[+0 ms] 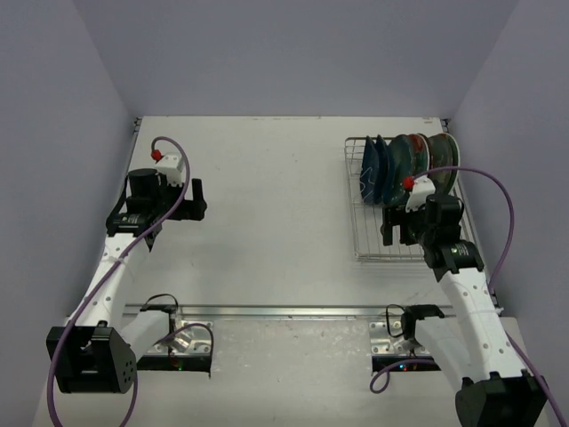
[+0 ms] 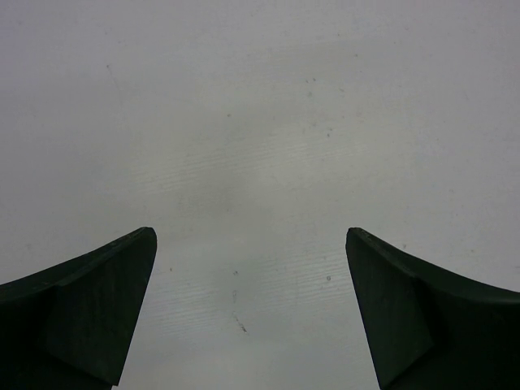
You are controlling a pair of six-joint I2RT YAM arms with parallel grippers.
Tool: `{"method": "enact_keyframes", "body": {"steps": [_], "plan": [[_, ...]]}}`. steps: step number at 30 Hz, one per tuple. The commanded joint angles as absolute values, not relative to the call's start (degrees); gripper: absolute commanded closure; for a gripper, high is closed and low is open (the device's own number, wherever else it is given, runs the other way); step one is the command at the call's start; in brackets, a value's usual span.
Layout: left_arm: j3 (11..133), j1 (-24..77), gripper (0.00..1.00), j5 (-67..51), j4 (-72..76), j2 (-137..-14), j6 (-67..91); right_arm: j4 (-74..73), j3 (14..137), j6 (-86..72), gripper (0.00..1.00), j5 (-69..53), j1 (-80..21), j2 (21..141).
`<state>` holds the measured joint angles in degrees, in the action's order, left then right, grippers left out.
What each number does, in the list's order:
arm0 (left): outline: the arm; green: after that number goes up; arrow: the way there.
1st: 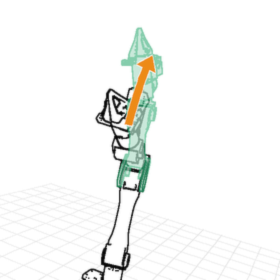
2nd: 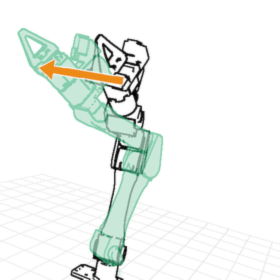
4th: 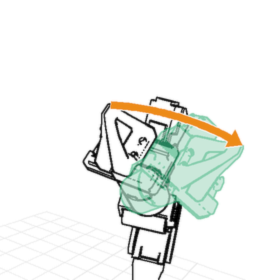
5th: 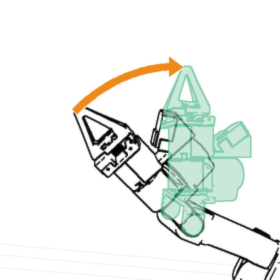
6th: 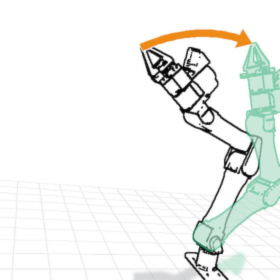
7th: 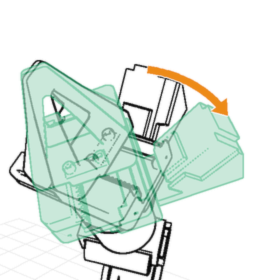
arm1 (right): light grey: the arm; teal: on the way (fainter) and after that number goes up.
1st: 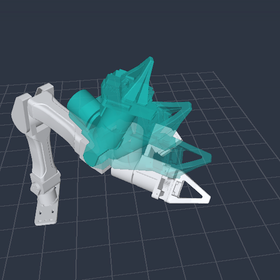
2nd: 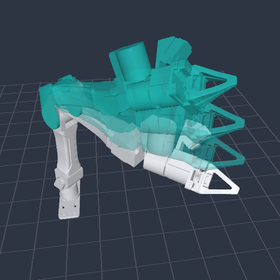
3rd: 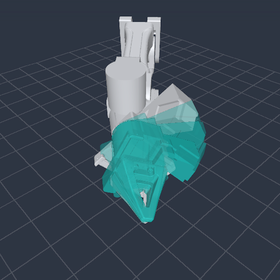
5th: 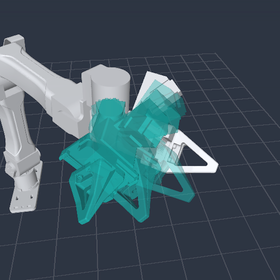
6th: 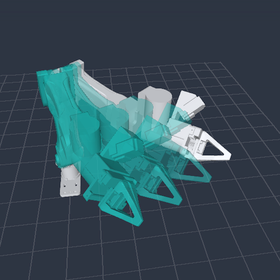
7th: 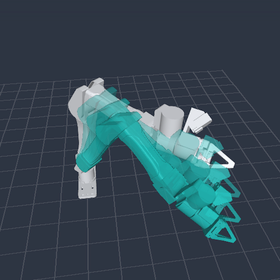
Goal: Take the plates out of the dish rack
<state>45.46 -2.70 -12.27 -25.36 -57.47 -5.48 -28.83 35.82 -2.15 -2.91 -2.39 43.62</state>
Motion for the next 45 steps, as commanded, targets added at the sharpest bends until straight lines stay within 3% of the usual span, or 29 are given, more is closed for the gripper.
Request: {"method": "enact_keyframes", "body": {"steps": [1, 20, 34, 45], "plan": [[45.4, -2.5, 0.00, -5.9, -21.5, -57.6, -3.1, -25.5, 42.7, -4.0, 0.11, -2.9, -3.0, 47.7], [46.2, -2.5, 0.00, 1.5, -20.4, -59.8, -0.9, -20.1, 71.8, -0.1, 0.61, 31.3, -18.4, 80.5], [46.5, -2.5, 0.00, 2.9, -20.3, -60.6, -0.5, -16.8, 76.6, 3.4, 0.70, 41.6, -21.4, 92.8], [46.5, -2.5, 0.00, 3.0, -20.3, -60.7, -0.6, -17.8, 80.5, 1.9, 0.72, 43.1, -21.7, 100.1]]}}
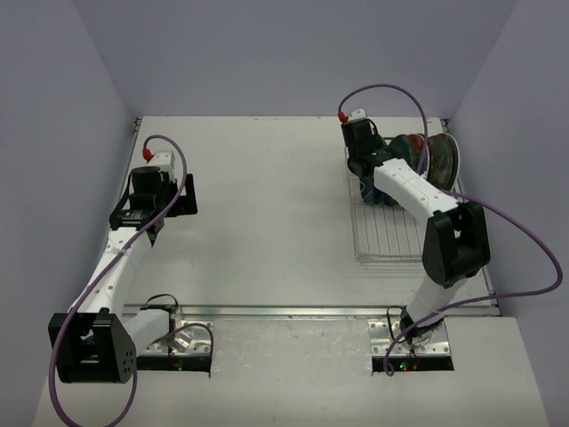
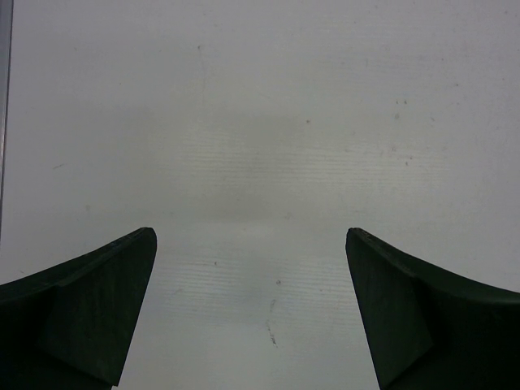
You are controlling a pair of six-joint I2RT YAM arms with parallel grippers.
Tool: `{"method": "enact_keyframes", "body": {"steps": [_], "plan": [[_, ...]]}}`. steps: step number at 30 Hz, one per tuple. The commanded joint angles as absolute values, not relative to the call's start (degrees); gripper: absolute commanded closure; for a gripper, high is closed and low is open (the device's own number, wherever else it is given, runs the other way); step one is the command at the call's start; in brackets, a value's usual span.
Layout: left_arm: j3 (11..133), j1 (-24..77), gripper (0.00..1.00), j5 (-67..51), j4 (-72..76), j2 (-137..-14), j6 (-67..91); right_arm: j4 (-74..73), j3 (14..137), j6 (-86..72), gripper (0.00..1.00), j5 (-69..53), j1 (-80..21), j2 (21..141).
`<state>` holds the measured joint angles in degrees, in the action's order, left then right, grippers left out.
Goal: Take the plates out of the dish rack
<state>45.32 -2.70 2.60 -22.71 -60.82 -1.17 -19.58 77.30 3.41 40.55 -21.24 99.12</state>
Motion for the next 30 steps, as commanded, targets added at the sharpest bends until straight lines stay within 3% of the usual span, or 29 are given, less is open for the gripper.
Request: {"method": "enact_keyframes", "body": {"steps": [1, 15, 27, 30], "plan": [[46.5, -2.5, 0.00, 3.0, -20.3, -60.8, -0.6, -17.9, 80.7, 1.9, 0.72, 43.4, -21.8, 100.5], [47.2, -2.5, 0.00, 3.5, -20.3, -61.9, -0.6, -16.4, 80.9, 1.5, 0.76, 51.9, -21.9, 107.3], [46.7, -2.5, 0.00, 3.8, -19.4, -63.7, -0.6, -14.7, 81.1, 4.5, 0.99, 57.2, -22.5, 111.6], [46.6, -2.5, 0.00, 4.3, -19.0, -64.2, -0.6, -14.0, 81.4, 7.8, 1.00, 59.4, -23.2, 113.4]]}}
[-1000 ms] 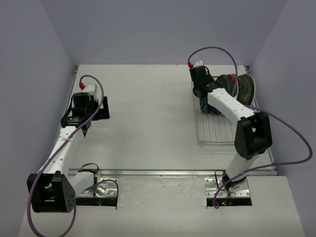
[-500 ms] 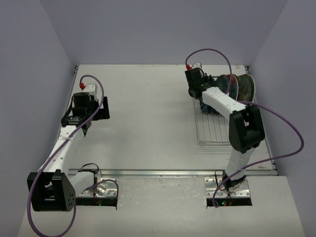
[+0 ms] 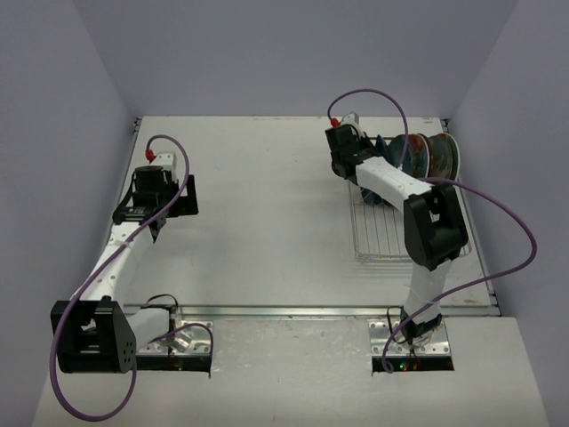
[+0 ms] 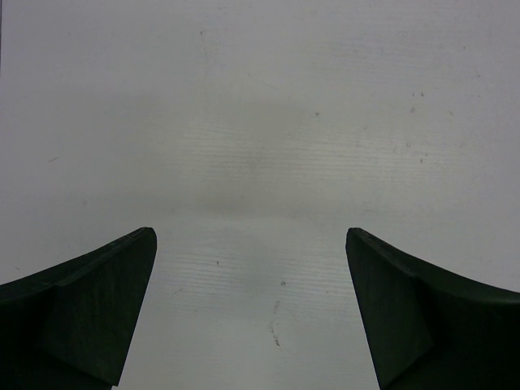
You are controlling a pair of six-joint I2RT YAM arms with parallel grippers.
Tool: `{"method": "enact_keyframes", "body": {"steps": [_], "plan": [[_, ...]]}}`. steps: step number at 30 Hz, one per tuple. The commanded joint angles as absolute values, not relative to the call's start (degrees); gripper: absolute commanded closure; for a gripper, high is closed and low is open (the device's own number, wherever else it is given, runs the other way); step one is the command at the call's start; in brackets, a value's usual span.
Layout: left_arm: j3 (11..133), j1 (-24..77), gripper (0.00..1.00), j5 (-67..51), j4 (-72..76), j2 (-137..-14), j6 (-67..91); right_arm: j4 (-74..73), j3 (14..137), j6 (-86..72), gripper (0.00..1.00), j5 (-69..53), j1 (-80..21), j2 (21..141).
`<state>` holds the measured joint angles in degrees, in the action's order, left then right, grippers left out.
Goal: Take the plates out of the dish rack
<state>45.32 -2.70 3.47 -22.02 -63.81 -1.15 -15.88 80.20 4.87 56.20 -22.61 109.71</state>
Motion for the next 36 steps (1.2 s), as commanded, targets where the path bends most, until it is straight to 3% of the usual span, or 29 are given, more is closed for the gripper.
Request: {"method": "enact_keyframes", "body": {"steps": [1, 7, 31, 36], "plan": [[46.7, -2.5, 0.00, 4.4, -18.9, -64.3, -0.5, -13.8, 81.3, 8.9, 1.00, 60.1, -23.4, 113.7], [46.7, -2.5, 0.00, 4.7, -18.8, -64.0, -0.5, -5.9, 80.2, 19.0, 1.00, 64.9, -24.1, 114.0], [46.7, -2.5, 0.00, 5.4, -18.2, -63.8, -0.5, -3.9, 79.7, 22.7, 1.00, 67.4, -21.4, 101.4], [46.7, -2.5, 0.00, 5.4, -18.3, -63.9, -0.5, 9.2, 75.9, 31.2, 1.00, 68.5, -21.6, 98.9]]}}
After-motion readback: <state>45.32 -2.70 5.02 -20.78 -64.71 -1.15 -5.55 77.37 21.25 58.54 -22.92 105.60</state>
